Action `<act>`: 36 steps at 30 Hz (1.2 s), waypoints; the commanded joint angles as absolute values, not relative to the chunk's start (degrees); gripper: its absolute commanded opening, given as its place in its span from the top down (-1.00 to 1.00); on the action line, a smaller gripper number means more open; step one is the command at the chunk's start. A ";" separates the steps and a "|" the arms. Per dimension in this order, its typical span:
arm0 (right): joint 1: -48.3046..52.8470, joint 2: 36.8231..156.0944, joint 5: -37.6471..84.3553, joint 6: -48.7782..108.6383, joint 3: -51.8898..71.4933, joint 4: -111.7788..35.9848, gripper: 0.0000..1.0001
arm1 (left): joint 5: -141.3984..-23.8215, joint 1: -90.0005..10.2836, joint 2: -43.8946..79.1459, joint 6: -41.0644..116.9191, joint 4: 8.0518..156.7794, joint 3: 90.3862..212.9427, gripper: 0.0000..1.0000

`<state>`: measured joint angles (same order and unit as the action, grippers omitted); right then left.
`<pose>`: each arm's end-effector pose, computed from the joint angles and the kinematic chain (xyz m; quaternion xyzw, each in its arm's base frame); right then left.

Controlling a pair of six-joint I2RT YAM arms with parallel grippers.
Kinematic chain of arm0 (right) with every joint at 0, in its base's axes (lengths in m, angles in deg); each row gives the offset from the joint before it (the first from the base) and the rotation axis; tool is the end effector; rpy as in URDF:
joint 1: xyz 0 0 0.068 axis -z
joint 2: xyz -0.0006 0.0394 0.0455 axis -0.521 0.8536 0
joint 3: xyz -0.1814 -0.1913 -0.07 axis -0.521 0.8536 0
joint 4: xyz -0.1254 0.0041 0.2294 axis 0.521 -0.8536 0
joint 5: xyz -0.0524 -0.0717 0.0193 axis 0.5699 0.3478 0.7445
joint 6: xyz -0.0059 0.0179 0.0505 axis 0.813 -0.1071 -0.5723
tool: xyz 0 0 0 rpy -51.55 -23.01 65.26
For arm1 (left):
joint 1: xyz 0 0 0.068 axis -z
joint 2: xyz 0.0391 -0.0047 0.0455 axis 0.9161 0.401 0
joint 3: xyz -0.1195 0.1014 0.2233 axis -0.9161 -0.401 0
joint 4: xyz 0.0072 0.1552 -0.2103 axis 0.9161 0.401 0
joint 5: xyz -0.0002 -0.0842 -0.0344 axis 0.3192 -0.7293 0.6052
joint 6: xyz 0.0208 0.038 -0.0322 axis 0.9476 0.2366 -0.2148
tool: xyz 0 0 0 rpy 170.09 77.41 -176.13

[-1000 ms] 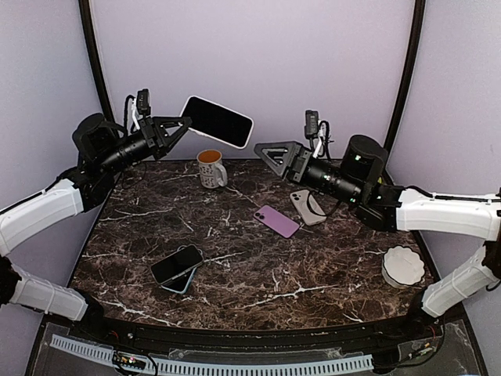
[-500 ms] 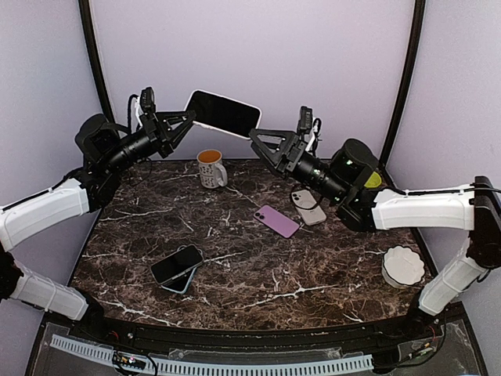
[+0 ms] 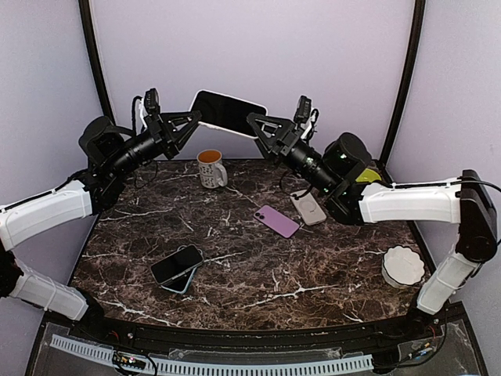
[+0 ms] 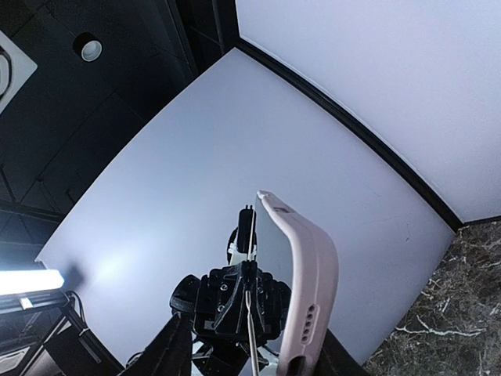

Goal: Take the phone out of the phone case
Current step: Pass from the left arm to the right

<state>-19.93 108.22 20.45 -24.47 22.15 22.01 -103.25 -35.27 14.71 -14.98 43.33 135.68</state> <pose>0.2263 0.2934 0.3625 -0.0361 0.5047 0.7419 0.4399 0.2377 -0.1634 0.3982 0.0517 0.5596 -0.6947 0.4489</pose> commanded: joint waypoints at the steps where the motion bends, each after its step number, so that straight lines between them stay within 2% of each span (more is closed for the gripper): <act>1: -20.22 108.90 20.47 -24.88 19.70 24.91 0.19 | -101.74 -34.89 13.89 -13.82 37.74 135.49 1.00; 5: -20.20 108.53 19.66 -24.46 20.20 25.39 0.36 | -101.66 -34.84 13.88 -13.14 38.28 135.25 1.00; 11: -20.19 108.23 16.16 -23.45 19.45 24.11 0.46 | -101.49 -34.83 13.90 -12.99 38.57 134.51 1.00; 15: -20.13 107.79 14.95 -23.12 19.49 23.10 0.67 | -101.56 -34.81 13.77 -12.75 38.87 134.17 1.00; 19: -20.11 107.20 13.64 -22.70 19.81 22.18 1.00 | -101.97 -34.81 13.60 -12.40 39.05 133.53 1.00; 21: -20.03 106.80 13.17 -22.45 20.27 22.00 1.00 | -102.84 -34.81 13.47 -11.66 38.99 133.22 1.00; 23: -19.94 106.10 12.70 -22.03 20.99 22.04 1.00 | -104.02 -34.81 13.08 -10.32 38.87 132.79 0.87; 24: -19.84 105.68 12.67 -21.78 21.39 21.92 1.00 | -104.53 -34.81 12.85 -8.93 39.24 132.48 0.58; 25: -19.66 105.13 12.61 -21.42 21.87 21.66 1.00 | -104.69 -34.81 12.17 -8.10 40.81 132.35 0.43; 26: -19.45 104.59 12.44 -20.99 22.30 21.33 1.00 | -104.63 -34.81 11.78 -6.09 41.88 132.15 0.13; 28: -19.07 102.89 11.95 -18.88 23.36 20.98 1.00 | -104.62 -34.93 10.38 -2.31 45.19 131.99 -0.12; 34: -19.05 96.40 16.30 -9.05 28.29 13.23 1.00 | -104.93 -35.13 4.55 12.54 54.28 131.02 -0.58; 36: -19.01 94.17 17.66 -4.91 28.95 8.54 1.00 | -105.27 -35.54 3.17 17.62 57.91 131.14 -0.63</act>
<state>-19.43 100.15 14.72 -14.17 27.85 10.49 -104.13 -34.96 7.58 4.03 51.26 131.59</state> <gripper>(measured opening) 0.087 0.791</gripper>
